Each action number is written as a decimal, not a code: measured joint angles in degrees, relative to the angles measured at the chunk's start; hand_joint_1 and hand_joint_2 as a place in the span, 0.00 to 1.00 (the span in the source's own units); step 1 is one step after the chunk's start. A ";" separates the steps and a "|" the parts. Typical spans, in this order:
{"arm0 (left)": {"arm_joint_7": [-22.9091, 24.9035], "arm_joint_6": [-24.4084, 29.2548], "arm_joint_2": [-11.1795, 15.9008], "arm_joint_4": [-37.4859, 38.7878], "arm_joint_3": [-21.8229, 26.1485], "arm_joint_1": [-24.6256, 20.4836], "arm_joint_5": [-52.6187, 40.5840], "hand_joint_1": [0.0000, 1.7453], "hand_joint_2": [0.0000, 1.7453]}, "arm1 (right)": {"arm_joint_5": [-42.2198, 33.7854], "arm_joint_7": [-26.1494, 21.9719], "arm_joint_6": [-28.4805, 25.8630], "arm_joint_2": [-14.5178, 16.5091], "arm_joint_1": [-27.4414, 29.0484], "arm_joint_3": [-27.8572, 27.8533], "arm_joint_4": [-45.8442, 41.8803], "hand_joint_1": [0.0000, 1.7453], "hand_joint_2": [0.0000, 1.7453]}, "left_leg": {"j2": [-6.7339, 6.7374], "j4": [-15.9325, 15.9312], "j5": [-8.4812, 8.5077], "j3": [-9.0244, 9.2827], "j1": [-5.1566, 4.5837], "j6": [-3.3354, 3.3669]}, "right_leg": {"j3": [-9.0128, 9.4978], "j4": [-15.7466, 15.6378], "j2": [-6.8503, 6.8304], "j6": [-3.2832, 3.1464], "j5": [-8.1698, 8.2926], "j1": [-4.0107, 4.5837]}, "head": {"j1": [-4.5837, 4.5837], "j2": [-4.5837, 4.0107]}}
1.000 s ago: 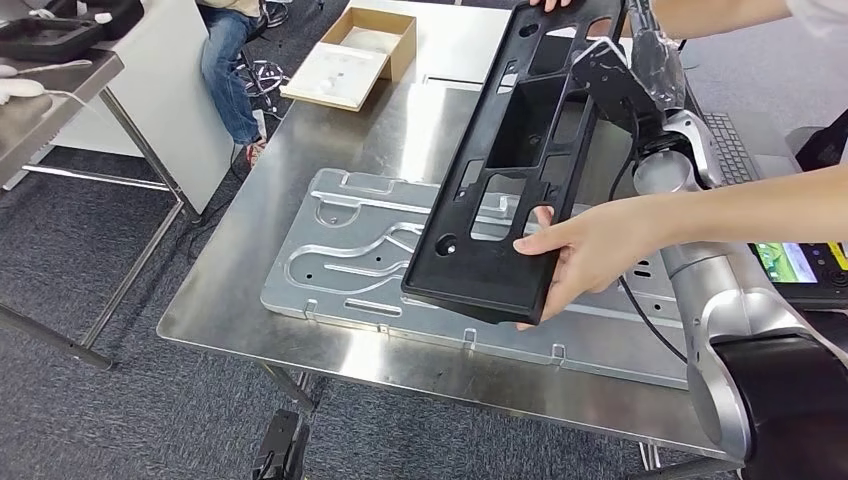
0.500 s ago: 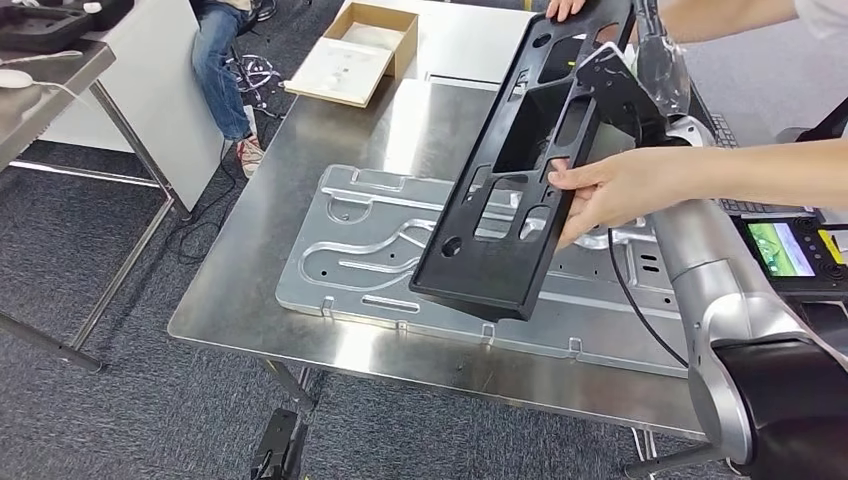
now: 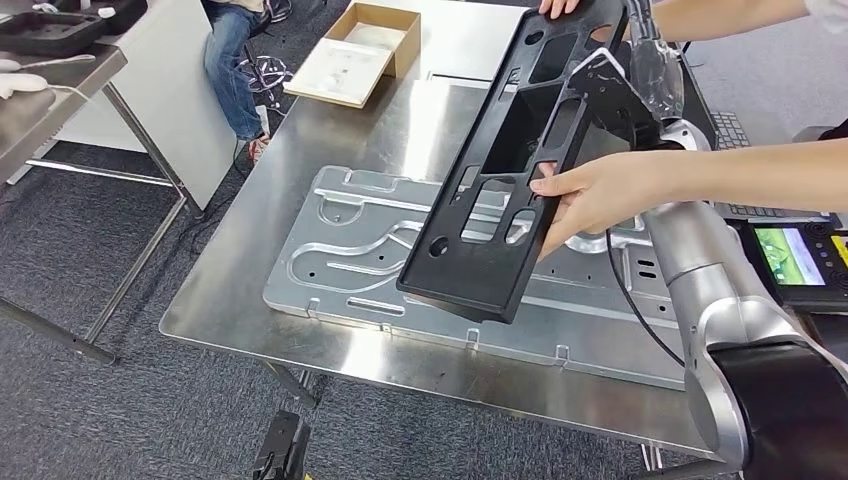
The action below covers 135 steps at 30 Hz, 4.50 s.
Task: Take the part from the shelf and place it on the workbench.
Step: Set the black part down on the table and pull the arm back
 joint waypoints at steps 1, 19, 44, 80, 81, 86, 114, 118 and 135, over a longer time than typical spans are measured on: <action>0.00 0.00 0.03 0.00 0.00 0.08 0.01 0.00 0.00 | -0.01 0.00 0.00 0.03 -0.01 0.00 0.00 0.00 0.00 | 0.01 0.57 0.61 -0.42 0.09 -0.14 | 0.06 0.05 -0.01 0.05 -0.07 -0.07 | 0.00 0.00; -0.08 -0.02 -0.03 0.00 0.07 -0.23 -0.01 0.00 0.00 | -0.40 0.03 -0.07 -0.26 -0.08 -0.52 0.39 0.00 0.00 | 0.14 -13.22 6.91 5.72 -0.10 2.44 | -3.66 8.29 0.84 1.72 -2.24 -0.03 | 0.11 0.00; -0.19 -0.05 0.10 0.00 0.07 -0.49 -0.19 0.00 0.00 | -0.44 -0.34 -0.07 -0.39 1.72 -0.58 -0.03 0.00 0.00 | 0.47 -16.26 8.09 7.38 -0.40 3.24 | -4.73 9.46 1.68 2.28 -4.97 0.20 | 0.12 0.00; -0.27 -0.09 0.33 0.00 0.11 -0.87 -0.77 0.00 0.00 | -0.45 -1.17 -1.09 -0.49 2.03 -1.76 0.56 0.00 1.00 | 0.57 -16.33 7.57 7.92 -0.10 2.54 | -3.16 5.93 1.38 3.59 -1.11 -1.05 | 0.31 0.00; -0.25 -0.09 0.34 0.00 0.11 -0.95 -0.79 0.00 0.00 | -0.45 -1.31 -1.07 -0.44 2.08 -1.77 0.53 0.00 1.00 | 0.54 -15.70 7.22 7.73 -0.05 2.03 | -1.78 3.15 1.39 3.59 -0.19 -1.09 | 0.30 0.00; -0.16 -0.09 0.35 0.00 0.11 -0.92 -0.84 0.00 0.00 | -0.45 -1.26 -1.06 -0.24 2.19 -1.83 0.52 0.00 1.00 | 0.25 -14.65 6.42 6.94 -0.09 0.64 | -1.12 1.23 1.37 1.25 -0.21 -0.68 | 0.31 0.00; -0.30 -0.06 0.18 0.00 0.13 -0.98 -0.81 0.00 0.00 | -0.48 -1.21 -1.19 -0.21 1.35 -2.67 0.55 0.00 1.00 | 0.49 -15.09 7.22 7.08 -1.08 2.16 | 0.04 0.71 1.43 1.69 -0.64 0.12 | 0.33 0.00; -0.34 -0.04 0.19 0.00 0.13 -0.99 -0.79 0.00 0.00 | -0.50 -1.24 -1.32 -0.21 1.39 -2.75 0.45 0.00 1.00 | 0.50 -12.32 5.14 5.89 -0.86 1.11 | 0.06 0.37 1.53 0.24 -0.26 -0.11 | 0.32 0.00; -0.11 0.08 0.25 0.00 0.15 -1.10 -1.21 0.00 0.00 | -2.88 -3.65 -1.03 -0.12 1.89 -3.73 -0.58 0.00 1.00 | 0.48 -16.86 8.33 7.70 -0.85 3.66 | -3.25 7.67 1.68 1.65 -4.93 0.37 | 0.36 0.00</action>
